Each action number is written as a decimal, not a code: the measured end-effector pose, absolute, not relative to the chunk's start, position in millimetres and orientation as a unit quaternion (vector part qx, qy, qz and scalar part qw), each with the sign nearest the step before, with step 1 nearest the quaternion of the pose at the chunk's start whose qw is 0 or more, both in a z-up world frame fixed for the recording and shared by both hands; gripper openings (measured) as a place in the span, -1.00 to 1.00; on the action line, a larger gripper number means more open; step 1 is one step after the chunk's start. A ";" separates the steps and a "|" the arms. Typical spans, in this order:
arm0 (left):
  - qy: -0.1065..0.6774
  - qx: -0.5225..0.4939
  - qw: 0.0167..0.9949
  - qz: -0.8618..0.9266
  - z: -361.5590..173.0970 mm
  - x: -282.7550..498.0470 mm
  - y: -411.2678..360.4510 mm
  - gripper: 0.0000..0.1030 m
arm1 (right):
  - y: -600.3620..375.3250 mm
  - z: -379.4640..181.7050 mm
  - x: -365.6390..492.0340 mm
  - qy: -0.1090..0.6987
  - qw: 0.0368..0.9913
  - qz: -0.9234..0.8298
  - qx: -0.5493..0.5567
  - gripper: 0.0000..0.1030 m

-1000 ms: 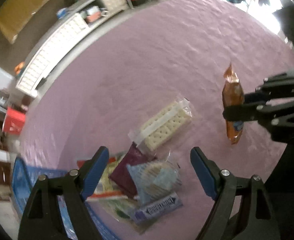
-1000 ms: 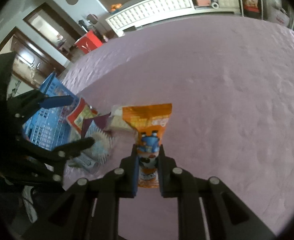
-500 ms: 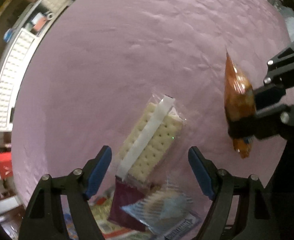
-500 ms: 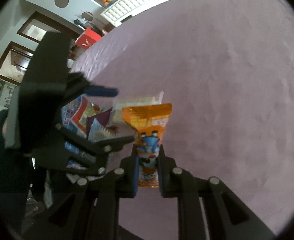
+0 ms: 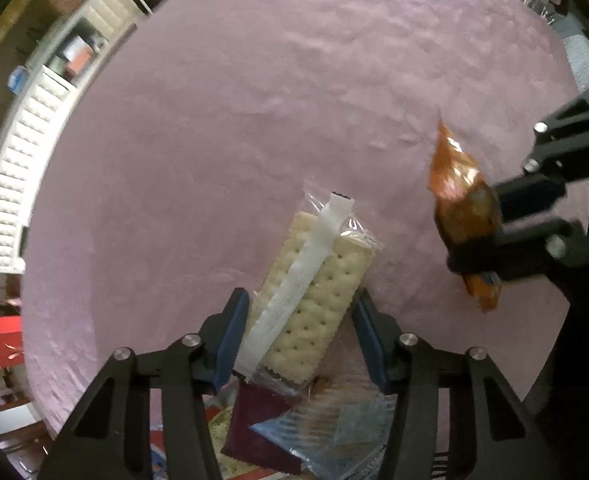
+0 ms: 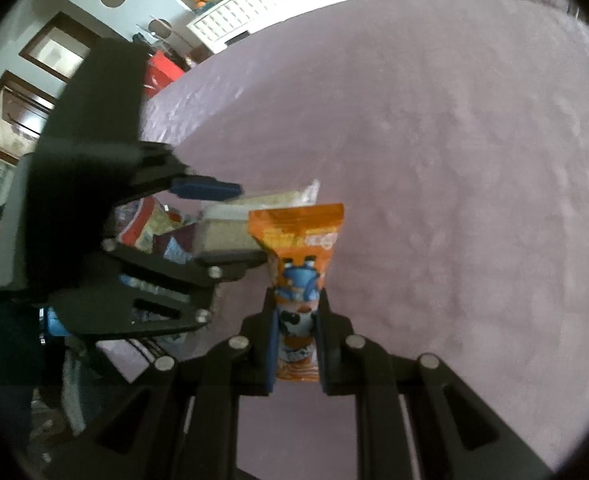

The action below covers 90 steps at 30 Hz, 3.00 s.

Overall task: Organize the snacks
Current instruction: 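Grasp the white cracker pack with the left gripper while the right holds the snack bar, then carry the cracker pack and snack bar over the basket and open both grippers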

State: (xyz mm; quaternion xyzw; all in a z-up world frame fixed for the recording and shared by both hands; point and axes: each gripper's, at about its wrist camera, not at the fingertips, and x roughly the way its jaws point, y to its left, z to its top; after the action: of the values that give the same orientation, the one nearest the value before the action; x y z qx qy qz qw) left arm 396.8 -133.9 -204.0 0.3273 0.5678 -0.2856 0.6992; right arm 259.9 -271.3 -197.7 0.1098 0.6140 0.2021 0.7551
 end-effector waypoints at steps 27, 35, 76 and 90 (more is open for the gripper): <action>0.420 0.212 0.850 -0.238 -34.2 255.3 -47.8 -0.04 | -179.9 -60.0 176.6 0.478 0.857 0.182 -0.061 -0.62; 0.384 0.195 0.876 -0.216 5.9 221.3 -0.2 -0.04 | -142.9 -32.8 164.2 0.447 0.865 0.208 -0.093 -0.62; 0.447 0.121 0.871 -0.164 -67.0 192.3 156.8 0.05 | 12.3 -59.8 172.8 0.465 0.818 0.305 -0.150 -0.62; 0.418 0.102 0.894 -0.122 -41.6 175.4 186.4 0.34 | 28.7 -56.6 172.0 0.470 0.812 0.313 -0.148 -0.62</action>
State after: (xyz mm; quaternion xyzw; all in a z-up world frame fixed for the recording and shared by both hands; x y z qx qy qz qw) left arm 175.4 186.4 -41.6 0.1019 0.4183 -0.1223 0.8942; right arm 172.0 28.7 -56.6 -0.1481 0.4699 0.3129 0.8120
